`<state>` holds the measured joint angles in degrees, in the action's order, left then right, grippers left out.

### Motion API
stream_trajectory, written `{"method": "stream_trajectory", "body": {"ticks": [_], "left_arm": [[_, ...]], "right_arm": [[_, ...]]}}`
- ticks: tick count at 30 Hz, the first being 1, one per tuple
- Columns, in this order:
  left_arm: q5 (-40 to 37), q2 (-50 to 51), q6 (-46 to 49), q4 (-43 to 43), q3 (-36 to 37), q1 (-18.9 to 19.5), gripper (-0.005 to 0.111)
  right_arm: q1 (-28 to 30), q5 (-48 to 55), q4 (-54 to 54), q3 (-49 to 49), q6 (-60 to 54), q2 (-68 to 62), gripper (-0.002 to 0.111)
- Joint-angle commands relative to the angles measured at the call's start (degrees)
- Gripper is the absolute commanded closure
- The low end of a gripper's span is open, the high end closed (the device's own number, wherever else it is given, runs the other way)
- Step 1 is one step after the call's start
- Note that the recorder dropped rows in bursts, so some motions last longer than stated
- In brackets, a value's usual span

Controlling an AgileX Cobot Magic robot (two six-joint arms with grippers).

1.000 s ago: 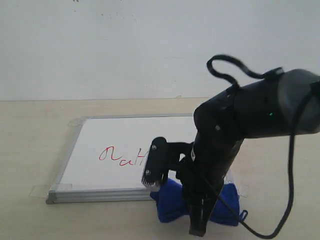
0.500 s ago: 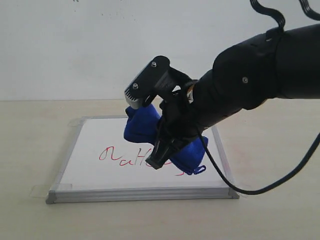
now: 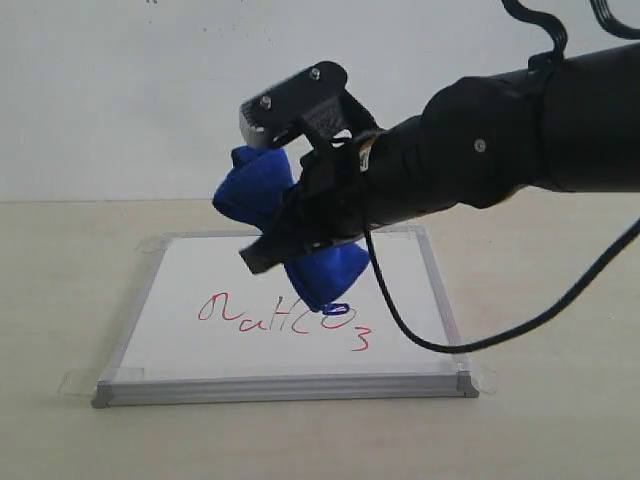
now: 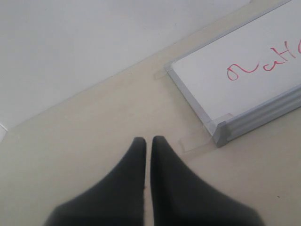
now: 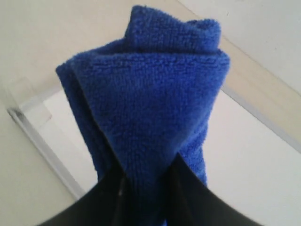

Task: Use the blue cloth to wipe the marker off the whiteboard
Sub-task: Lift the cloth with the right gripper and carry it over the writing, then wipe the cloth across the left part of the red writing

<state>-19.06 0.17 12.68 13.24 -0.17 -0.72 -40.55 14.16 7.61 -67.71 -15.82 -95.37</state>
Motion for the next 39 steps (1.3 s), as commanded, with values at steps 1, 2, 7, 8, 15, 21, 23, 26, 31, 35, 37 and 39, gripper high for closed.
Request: {"method": "stream_trajectory", "body": {"ticks": [1, 2, 7, 8, 15, 21, 23, 26, 31, 35, 37, 39], "left_arm": [[0.2, -0.2, 0.3, -0.1, 0.2, 0.1, 0.103], [0.2, -0.2, 0.3, -0.1, 0.2, 0.1, 0.103], [0.2, -0.2, 0.3, -0.1, 0.2, 0.1, 0.103], [0.2, -0.2, 0.3, -0.1, 0.2, 0.1, 0.103], [0.2, -0.2, 0.3, -0.1, 0.2, 0.1, 0.103], [0.2, -0.2, 0.3, -0.1, 0.2, 0.1, 0.103], [0.2, -0.2, 0.3, -0.1, 0.2, 0.1, 0.103], [0.2, -0.2, 0.3, -0.1, 0.2, 0.1, 0.103], [0.2, -0.2, 0.3, -0.1, 0.2, 0.1, 0.103], [0.2, -0.2, 0.3, -0.1, 0.2, 0.1, 0.103], [0.2, -0.2, 0.3, -0.1, 0.2, 0.1, 0.103], [0.2, -0.2, 0.3, -0.1, 0.2, 0.1, 0.103]], "right_arm": [[-0.1, 1.3, 11.6, -6.0, 4.5, -3.2, 0.108], [-0.6, 3.2, 12.6, -8.2, 4.6, -4.6, 0.108], [-2.7, 9.5, 12.7, -19.8, 5.1, -12.3, 0.108], [-3.0, 10.3, 12.7, -22.2, 6.0, -14.0, 0.108], [-3.4, 18.7, 11.0, -37.7, 11.6, -26.0, 0.109], [-3.4, 22.8, 7.5, -52.3, 15.8, -36.8, 0.109], [-3.4, 24.5, 7.5, -57.1, 15.8, -40.2, 0.109], [-3.4, 28.1, 6.2, -62.4, 15.8, -44.3, 0.109], [-3.4, 29.2, 3.7, -66.2, 19.7, -49.4, 0.109], [-3.3, 27.7, 1.8, -67.2, 22.4, -52.6, 0.109], [-3.3, 27.7, 1.8, -67.6, 23.4, -54.0, 0.109], [-3.2, 28.1, 1.8, -67.8, 23.3, -55.0, 0.109]]}}
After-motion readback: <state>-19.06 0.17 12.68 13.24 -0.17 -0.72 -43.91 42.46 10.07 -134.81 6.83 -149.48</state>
